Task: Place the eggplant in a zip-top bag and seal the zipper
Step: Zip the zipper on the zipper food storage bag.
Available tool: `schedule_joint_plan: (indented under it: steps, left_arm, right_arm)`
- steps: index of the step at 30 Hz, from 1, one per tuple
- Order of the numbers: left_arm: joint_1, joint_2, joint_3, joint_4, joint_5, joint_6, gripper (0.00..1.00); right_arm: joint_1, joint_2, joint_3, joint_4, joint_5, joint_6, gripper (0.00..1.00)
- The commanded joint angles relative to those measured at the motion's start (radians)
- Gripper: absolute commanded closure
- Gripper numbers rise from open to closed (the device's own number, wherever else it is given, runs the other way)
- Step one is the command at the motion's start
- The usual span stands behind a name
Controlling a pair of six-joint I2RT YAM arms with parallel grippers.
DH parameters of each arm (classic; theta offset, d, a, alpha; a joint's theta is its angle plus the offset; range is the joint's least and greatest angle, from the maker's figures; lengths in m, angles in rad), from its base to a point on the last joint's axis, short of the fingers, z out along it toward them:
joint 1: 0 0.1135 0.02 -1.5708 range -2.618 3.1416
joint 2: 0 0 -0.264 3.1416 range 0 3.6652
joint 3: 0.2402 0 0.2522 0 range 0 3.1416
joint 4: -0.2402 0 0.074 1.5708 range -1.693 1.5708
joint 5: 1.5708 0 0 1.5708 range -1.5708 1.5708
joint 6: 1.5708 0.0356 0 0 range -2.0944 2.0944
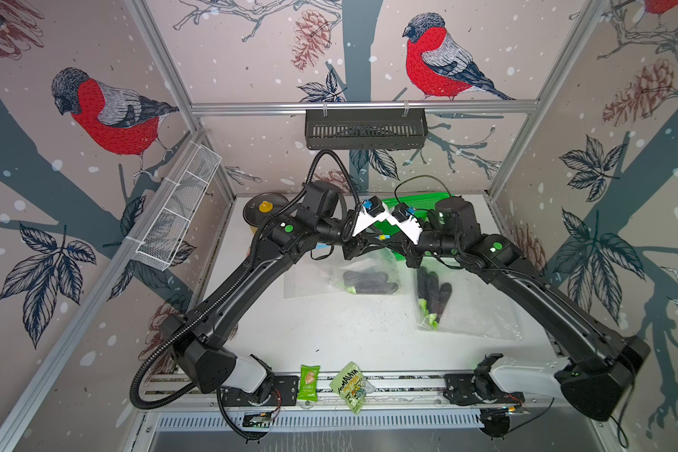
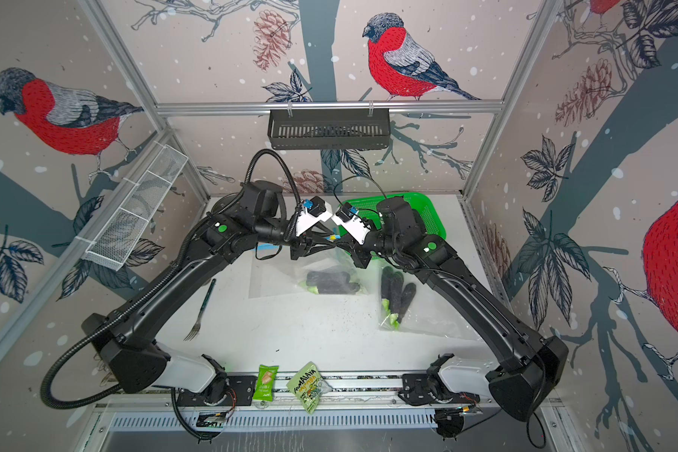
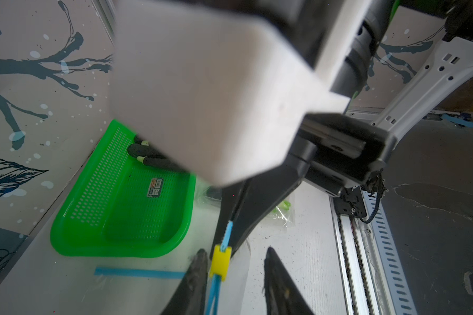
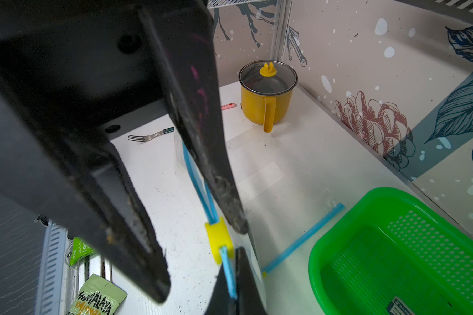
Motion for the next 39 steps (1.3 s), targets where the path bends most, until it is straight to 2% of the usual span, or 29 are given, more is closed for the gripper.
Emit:
schedule_joint_plan:
  steps: [1,4,16,39]
  left_arm:
    - [-0.002,0.005,0.007,-0.004,0.018,0.021,0.65]
    - [-0.003,0.008,0.012,-0.003,0.023,0.022,0.69]
    - [-0.006,0.017,0.026,-0.004,0.038,0.027,0.70]
    - [-0.014,0.017,0.026,-0.012,0.035,0.036,0.92]
  right_arm:
    - [-0.001,-0.029,-0.003,0.037,-0.015,0.002,0.97]
    - [-0.003,-0.032,-0.005,0.038,-0.015,0.001,0.97]
    - [-0.006,-0.032,-0.018,0.040,-0.018,0.004,0.97]
    - [-0.012,-0.027,-0.020,0.040,-0.027,0.003,0.97]
